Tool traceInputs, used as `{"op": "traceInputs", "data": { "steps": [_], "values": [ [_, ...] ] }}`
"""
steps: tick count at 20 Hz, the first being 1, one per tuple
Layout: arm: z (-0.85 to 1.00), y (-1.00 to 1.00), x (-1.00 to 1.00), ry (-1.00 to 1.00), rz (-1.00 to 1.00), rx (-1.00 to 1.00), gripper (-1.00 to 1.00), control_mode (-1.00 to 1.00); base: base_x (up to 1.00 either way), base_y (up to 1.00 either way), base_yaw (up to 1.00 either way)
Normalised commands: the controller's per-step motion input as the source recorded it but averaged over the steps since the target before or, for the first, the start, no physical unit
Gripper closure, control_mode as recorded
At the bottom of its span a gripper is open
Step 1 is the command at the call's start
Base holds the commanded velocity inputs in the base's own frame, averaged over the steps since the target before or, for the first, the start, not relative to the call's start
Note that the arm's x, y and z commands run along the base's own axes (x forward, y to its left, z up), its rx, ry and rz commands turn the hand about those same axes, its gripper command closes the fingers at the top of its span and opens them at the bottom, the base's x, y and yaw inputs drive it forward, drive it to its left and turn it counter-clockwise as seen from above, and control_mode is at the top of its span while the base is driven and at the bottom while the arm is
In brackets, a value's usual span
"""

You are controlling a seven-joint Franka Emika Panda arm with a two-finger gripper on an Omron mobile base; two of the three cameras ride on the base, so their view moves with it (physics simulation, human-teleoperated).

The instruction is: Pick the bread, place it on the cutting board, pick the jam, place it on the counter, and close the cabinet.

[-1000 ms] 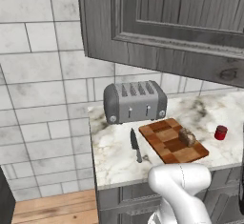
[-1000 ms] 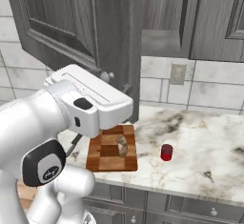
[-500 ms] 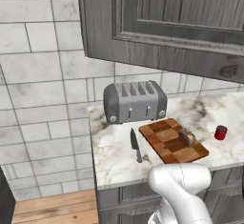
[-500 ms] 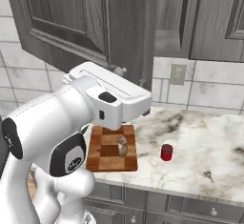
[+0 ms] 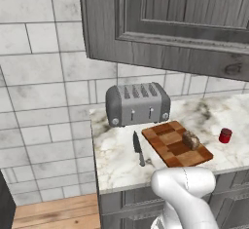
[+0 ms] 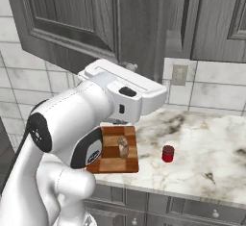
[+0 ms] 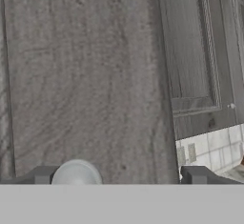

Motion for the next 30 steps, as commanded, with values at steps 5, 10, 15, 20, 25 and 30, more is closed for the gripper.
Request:
{"op": "traceInputs", "data": {
  "steps": [5,10,15,20,25,30],
  "values": [
    [-0.04,-0.23,0.22,0.0,0.03,0.0,-1.0,-1.0,0.0,0.0,0.0],
    [-0.07,-0.21,0.23,0.0,0.03,0.0,-1.0,-1.0,0.0,0.0,0.0],
    [-0.09,-0.19,0.25,0.0,0.02,0.0,-1.0,-1.0,0.0,0.0,0.0],
    [-0.09,-0.19,0.25,0.0,0.02,0.0,-1.0,-1.0,0.0,0.0,0.0],
    [-0.12,-0.18,0.28,0.0,0.03,0.0,-1.0,-1.0,0.0,0.0,0.0],
    [-0.13,-0.18,0.31,0.0,0.03,0.0,-1.0,-1.0,0.0,0.0,0.0]
  ]
}}
